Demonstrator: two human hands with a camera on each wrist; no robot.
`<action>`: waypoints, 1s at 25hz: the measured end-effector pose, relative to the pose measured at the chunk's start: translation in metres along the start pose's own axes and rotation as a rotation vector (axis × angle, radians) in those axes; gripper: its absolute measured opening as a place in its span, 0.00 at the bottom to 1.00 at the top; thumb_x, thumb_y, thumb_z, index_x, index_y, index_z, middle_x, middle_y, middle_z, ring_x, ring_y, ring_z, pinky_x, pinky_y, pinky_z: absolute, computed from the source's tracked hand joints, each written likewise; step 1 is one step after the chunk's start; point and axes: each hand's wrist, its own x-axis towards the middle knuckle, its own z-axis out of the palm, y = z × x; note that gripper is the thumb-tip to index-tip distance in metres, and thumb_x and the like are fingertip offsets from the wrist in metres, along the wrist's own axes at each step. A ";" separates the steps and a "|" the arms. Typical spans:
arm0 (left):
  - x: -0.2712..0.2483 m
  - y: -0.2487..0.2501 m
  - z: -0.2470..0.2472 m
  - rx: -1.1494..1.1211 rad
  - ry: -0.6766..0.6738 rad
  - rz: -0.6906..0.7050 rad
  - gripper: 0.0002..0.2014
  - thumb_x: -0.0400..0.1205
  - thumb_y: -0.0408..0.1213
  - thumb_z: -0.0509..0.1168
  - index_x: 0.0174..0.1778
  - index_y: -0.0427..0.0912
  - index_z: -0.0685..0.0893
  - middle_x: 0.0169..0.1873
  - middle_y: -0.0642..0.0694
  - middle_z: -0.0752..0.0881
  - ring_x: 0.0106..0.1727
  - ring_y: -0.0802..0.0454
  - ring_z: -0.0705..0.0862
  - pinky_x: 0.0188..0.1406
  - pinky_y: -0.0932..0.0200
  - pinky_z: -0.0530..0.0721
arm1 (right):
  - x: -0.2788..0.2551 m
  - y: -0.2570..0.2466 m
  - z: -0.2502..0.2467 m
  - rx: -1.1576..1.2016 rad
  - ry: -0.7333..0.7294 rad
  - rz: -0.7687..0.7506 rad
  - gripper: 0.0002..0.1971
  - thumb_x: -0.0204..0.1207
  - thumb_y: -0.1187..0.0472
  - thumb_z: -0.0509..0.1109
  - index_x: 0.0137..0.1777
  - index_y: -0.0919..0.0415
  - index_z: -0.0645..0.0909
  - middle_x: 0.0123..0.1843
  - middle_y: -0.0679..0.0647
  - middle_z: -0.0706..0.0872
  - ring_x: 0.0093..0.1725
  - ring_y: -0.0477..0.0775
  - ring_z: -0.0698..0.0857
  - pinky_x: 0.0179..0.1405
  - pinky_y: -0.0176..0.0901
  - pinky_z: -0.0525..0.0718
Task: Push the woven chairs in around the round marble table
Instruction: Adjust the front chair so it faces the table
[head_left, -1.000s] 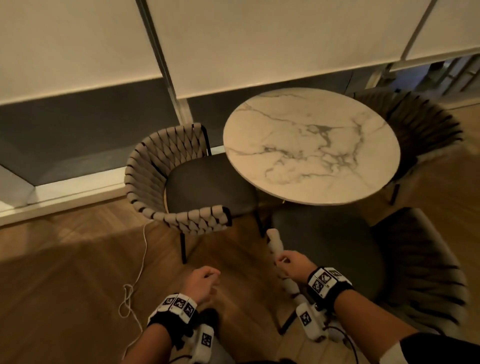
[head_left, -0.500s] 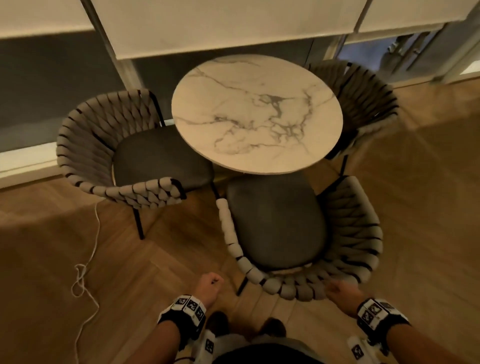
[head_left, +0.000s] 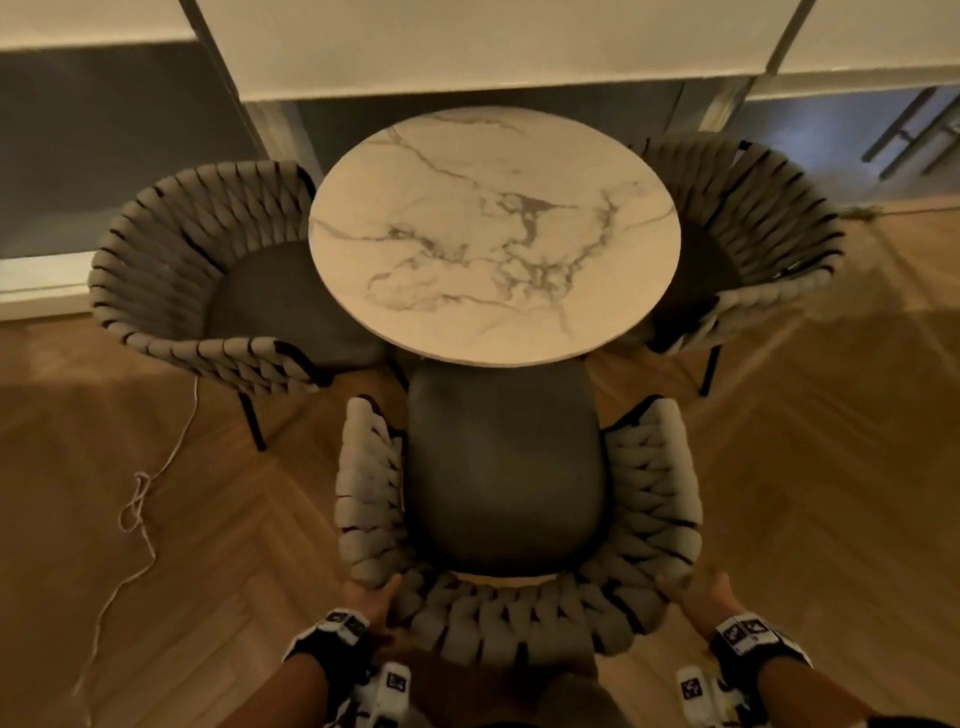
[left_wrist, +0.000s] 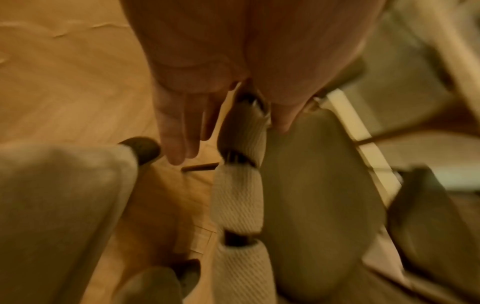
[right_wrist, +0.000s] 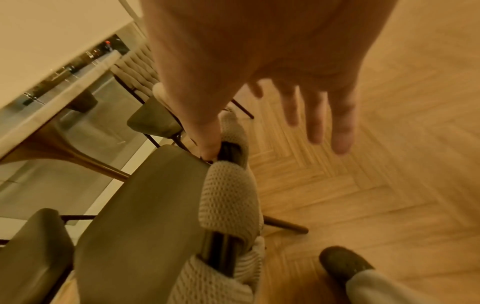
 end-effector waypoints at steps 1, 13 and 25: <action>-0.004 0.000 0.012 -0.066 0.088 -0.032 0.13 0.83 0.40 0.67 0.58 0.35 0.82 0.56 0.29 0.85 0.44 0.39 0.83 0.40 0.49 0.87 | 0.008 -0.001 -0.003 0.097 -0.121 0.001 0.39 0.72 0.43 0.75 0.77 0.56 0.61 0.73 0.63 0.72 0.61 0.71 0.81 0.46 0.58 0.87; -0.030 0.004 0.083 -0.214 0.240 -0.163 0.08 0.82 0.28 0.64 0.37 0.39 0.80 0.39 0.37 0.84 0.49 0.34 0.84 0.56 0.34 0.85 | 0.028 0.005 -0.049 0.543 -0.297 0.086 0.09 0.82 0.65 0.67 0.60 0.58 0.74 0.53 0.62 0.82 0.47 0.67 0.83 0.36 0.61 0.87; 0.042 -0.052 0.049 -0.267 0.262 -0.182 0.05 0.74 0.34 0.68 0.43 0.47 0.80 0.45 0.32 0.86 0.47 0.28 0.87 0.40 0.23 0.87 | 0.019 0.001 -0.021 0.604 -0.318 0.081 0.13 0.82 0.68 0.66 0.63 0.58 0.72 0.63 0.63 0.79 0.62 0.73 0.81 0.35 0.63 0.87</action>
